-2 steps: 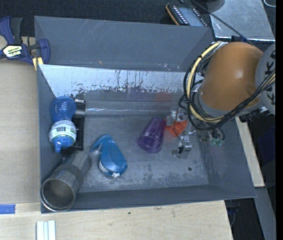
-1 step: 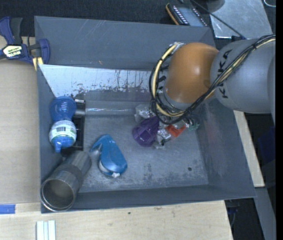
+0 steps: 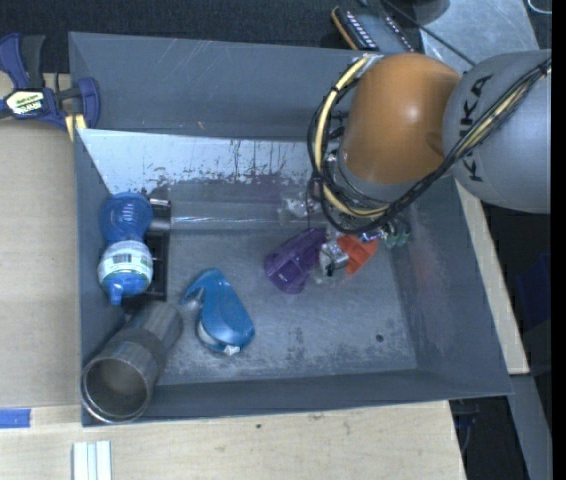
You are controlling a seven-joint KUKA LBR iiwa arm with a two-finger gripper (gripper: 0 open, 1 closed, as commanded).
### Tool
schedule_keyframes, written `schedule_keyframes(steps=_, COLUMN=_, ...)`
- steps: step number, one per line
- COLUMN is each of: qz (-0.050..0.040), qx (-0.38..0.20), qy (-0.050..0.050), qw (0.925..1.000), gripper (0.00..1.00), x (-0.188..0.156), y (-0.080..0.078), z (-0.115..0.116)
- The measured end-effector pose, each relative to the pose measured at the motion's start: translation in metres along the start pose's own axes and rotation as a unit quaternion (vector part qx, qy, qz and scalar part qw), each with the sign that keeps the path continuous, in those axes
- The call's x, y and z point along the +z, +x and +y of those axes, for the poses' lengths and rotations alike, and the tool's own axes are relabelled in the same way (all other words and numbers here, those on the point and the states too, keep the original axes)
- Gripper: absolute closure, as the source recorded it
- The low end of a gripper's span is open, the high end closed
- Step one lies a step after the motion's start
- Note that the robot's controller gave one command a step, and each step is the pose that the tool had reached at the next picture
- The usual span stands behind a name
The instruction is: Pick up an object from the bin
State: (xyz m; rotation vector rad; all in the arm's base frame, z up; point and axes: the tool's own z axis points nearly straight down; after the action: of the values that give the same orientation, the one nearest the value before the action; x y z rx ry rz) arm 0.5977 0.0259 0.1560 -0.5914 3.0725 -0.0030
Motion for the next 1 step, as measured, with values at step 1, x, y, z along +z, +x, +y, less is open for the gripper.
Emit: schedule_keyframes(steps=1, qz=0.0014, qx=-0.179, qy=-0.002, qw=0.9839, gripper=0.0, x=0.058, y=-0.029, z=0.0018)
